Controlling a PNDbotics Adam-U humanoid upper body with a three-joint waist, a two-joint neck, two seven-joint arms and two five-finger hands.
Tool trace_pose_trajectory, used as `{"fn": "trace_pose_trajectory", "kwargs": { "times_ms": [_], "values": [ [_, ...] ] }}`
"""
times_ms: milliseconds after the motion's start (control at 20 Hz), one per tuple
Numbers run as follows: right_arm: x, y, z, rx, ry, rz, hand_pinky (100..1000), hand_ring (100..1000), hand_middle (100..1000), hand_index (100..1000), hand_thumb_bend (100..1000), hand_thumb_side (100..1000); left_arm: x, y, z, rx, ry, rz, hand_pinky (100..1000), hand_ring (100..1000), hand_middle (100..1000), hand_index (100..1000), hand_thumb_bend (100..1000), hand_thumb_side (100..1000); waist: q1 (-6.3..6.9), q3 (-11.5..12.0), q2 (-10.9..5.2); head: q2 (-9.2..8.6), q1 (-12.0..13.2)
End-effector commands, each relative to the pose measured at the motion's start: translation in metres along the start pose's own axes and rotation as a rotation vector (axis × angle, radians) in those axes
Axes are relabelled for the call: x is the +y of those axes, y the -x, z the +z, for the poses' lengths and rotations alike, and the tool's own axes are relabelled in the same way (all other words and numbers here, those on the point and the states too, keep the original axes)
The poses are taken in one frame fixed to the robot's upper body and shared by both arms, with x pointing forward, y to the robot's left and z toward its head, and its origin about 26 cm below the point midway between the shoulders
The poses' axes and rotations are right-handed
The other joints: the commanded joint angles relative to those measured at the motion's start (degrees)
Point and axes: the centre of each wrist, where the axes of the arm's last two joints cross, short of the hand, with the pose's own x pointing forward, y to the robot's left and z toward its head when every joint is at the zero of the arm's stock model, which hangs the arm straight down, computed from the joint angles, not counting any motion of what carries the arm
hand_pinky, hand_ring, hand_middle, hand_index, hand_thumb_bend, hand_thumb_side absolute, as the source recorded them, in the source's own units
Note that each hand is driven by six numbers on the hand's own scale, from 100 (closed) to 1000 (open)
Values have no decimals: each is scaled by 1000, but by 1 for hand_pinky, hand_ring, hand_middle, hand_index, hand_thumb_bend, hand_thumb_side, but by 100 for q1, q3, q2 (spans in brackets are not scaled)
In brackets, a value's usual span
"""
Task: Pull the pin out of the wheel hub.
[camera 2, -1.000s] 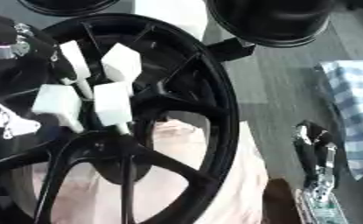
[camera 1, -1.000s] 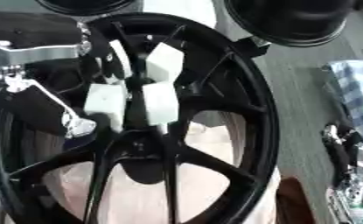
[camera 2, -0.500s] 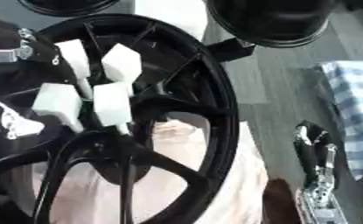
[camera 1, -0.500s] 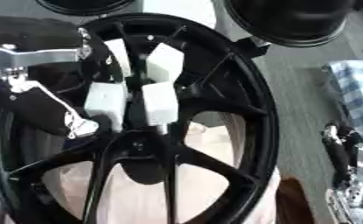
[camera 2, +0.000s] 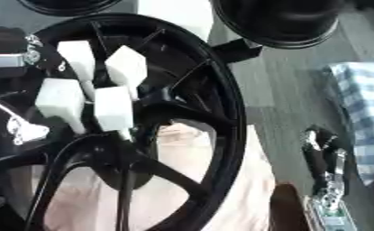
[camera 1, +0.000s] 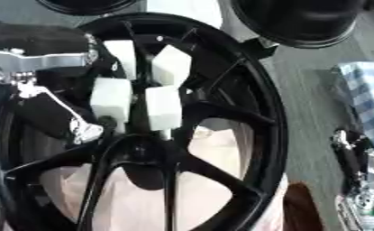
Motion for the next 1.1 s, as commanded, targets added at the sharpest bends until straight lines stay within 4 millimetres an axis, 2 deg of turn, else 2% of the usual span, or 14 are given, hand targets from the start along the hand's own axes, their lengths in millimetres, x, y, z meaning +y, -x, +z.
{"fn": "trace_pose_trajectory", "kwargs": {
  "times_ms": [50, 300, 500, 700, 900, 1100],
  "values": [
    [0, -9, -6, -37, -4, -12, 715, 667, 574, 680, 141, 439, 9, -1, 13, 44, -23, 0, 368, 328, 318, 464, 100, 161, 12, 4, -110, -68, 14],
    [-2, -9, -6, -36, 4, -14, 714, 666, 573, 679, 143, 438, 19, 1, 35, 27, -140, 28, 349, 268, 251, 404, 100, 180, 19, 33, -112, -60, -26],
    [-6, -9, -7, -38, 19, -10, 714, 666, 573, 679, 143, 437, 31, 18, 58, 59, -253, 66, 327, 247, 233, 393, 100, 175, 24, 125, -120, -12, -149],
    [-11, -8, -8, -39, 41, -4, 714, 666, 573, 679, 144, 434, 33, 37, 78, 194, -360, 101, 308, 230, 219, 387, 100, 173, 19, 256, -140, -37, -405],
    [-17, -8, -8, -40, 64, 2, 715, 666, 574, 679, 145, 432, 35, 77, 97, 432, -480, 172, 302, 222, 213, 385, 100, 174, 23, 360, -181, -124, -615],
    [-18, -8, -9, -41, 70, 4, 714, 666, 574, 679, 146, 432, 31, 123, 118, 694, -592, 258, 311, 233, 226, 400, 100, 160, 32, 376, -195, -211, -606]
  ]
}}
